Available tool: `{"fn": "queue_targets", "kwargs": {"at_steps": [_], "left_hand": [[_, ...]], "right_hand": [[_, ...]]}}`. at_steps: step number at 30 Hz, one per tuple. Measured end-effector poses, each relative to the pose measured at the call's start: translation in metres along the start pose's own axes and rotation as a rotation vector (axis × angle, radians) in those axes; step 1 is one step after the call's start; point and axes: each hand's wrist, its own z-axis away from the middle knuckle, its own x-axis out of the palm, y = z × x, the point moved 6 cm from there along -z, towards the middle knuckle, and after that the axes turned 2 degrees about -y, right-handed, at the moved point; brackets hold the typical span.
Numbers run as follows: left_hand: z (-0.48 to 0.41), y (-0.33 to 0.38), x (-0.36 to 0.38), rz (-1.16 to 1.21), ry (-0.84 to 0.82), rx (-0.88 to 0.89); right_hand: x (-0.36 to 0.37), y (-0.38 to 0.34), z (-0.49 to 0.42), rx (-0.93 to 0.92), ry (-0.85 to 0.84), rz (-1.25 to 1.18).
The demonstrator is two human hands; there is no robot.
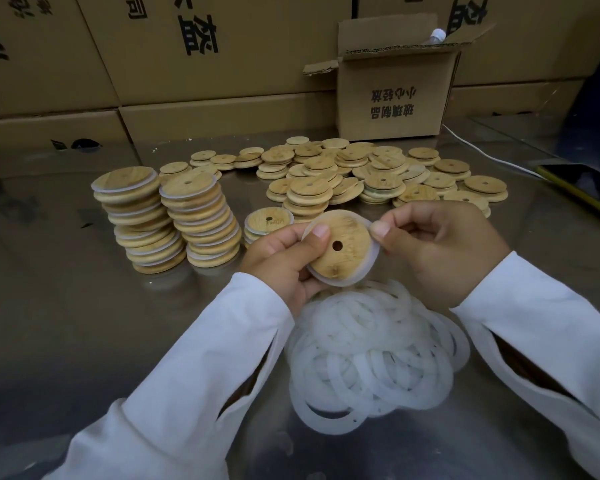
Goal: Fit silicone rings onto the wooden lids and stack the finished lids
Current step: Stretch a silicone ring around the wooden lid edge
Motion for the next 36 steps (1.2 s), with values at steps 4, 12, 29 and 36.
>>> {"fn": "queue_targets", "kwargs": {"at_steps": [4, 12, 29, 36], "left_hand": [[-0.0005, 0.0001, 0.0002, 0.007, 0.028, 0.034], [-0.0019, 0.0053, -0.0047, -0.054, 0.058, 0.11], [-0.0025, 0.0011, -0.0018, -0.093, 0.01, 0.137], [-0.001, 0.0019, -0.0001, -0.112, 0.002, 0.148]], "right_hand": [[0.0013, -0.0004, -0.0009, -0.004, -0.039, 0.049], [0.0063, -0.0036, -0.0009, -0.025, -0.136, 0.148], [0.0022, -0.0053, 0.0021, -0.058, -0.04, 0.079], [0.0022, -0.0033, 0.0028, -0.035, -0.034, 0.075]]}}
